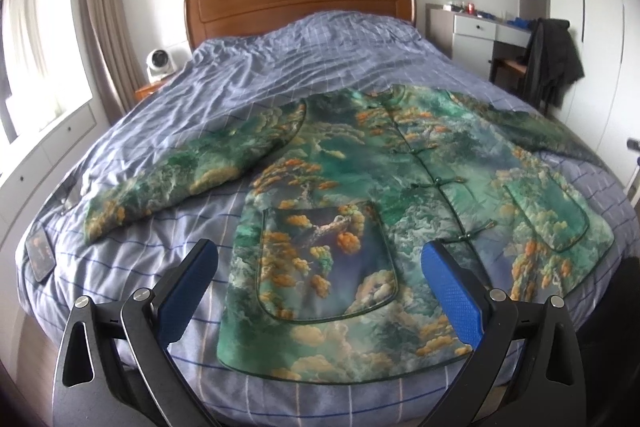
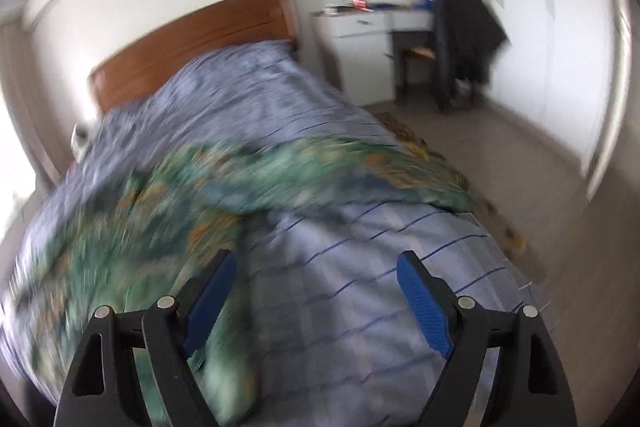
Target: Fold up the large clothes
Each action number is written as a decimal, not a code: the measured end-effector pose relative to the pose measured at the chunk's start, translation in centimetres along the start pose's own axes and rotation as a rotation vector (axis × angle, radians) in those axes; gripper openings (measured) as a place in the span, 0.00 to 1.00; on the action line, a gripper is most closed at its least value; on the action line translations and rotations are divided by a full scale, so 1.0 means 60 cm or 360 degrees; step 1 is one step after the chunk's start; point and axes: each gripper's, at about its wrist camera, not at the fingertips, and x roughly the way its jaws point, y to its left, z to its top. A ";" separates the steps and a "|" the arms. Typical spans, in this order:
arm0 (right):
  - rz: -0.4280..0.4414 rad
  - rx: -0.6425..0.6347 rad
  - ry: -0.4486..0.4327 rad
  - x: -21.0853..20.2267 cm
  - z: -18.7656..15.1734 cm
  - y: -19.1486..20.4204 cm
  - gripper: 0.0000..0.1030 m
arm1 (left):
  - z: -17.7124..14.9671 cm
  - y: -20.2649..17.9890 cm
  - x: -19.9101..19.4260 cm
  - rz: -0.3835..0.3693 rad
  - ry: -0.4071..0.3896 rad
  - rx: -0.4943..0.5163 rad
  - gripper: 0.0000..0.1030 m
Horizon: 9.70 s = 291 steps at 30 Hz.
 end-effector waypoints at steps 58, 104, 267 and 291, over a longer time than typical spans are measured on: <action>0.0629 -0.0912 0.0290 0.161 -0.187 0.486 0.53 | -0.050 0.022 0.027 0.0071 0.0163 -0.0123 0.99; 0.0699 -0.0635 0.0062 -0.034 -0.256 0.385 0.59 | 0.173 -0.204 0.367 -0.0942 0.0754 -0.0192 0.94; 0.0843 -0.0566 0.0425 0.084 -0.169 0.506 0.56 | -0.031 -0.022 0.217 -0.0139 0.0199 0.0111 0.84; 0.0921 -0.0261 0.0515 0.299 -0.052 0.670 0.09 | -0.077 0.019 0.206 -0.0109 0.0121 -0.0149 0.88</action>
